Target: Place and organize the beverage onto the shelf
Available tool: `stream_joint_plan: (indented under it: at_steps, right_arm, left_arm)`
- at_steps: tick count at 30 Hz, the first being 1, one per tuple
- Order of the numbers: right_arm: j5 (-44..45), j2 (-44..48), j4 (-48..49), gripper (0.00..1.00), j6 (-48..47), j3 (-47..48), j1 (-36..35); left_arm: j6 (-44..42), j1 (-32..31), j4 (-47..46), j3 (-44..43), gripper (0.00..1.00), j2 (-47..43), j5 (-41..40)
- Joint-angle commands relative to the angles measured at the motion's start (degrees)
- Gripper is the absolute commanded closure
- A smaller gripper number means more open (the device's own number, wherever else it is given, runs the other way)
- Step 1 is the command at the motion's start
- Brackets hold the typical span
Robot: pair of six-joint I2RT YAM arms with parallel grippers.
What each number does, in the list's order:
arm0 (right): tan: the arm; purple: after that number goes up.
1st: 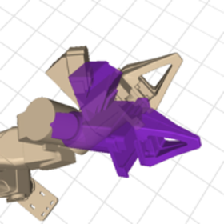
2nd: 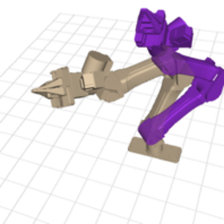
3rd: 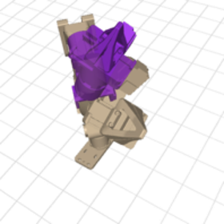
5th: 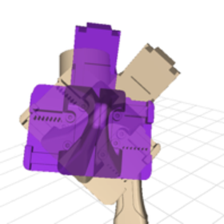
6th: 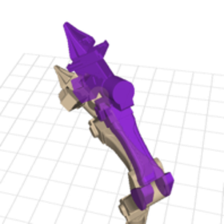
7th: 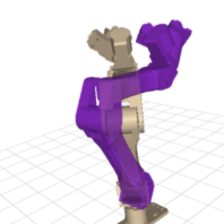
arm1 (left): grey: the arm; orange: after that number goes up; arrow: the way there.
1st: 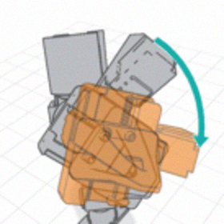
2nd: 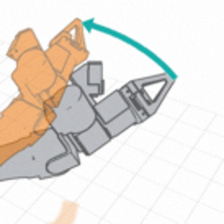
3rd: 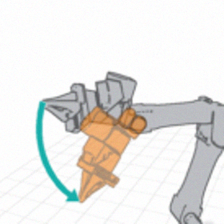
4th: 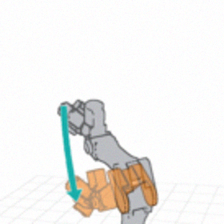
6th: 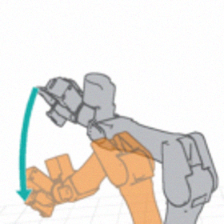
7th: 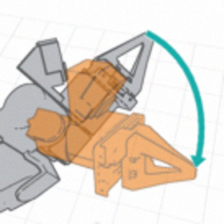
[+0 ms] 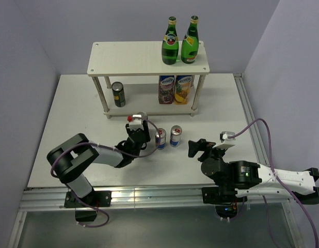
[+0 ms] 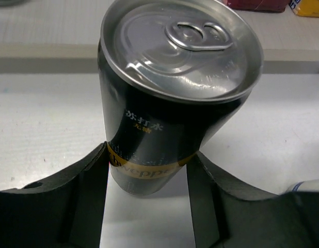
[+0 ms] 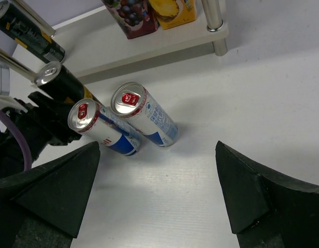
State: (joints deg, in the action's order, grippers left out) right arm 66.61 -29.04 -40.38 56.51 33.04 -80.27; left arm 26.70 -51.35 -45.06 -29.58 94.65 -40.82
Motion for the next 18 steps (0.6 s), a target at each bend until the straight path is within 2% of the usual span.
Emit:
stream_joint_plan:
  at_steps: [1, 9, 18]
  right_arm:
    - [1.9, 0.6, 2.2, 0.0, -0.3, -0.6, -0.3]
    - [2.0, 1.1, 2.3, 0.0, -0.4, -0.8, -0.4]
    - [1.9, 1.0, 2.9, 0.0, -1.0, -1.0, -0.3]
  left_arm:
    - [-5.3, 1.7, -0.4, -6.3, 1.0, -3.8, -0.5]
    - [-9.8, 5.8, 3.0, -15.0, 1.0, -4.7, 2.0]
    - [-11.8, 11.9, 3.8, -25.8, 1.0, 2.8, 6.4]
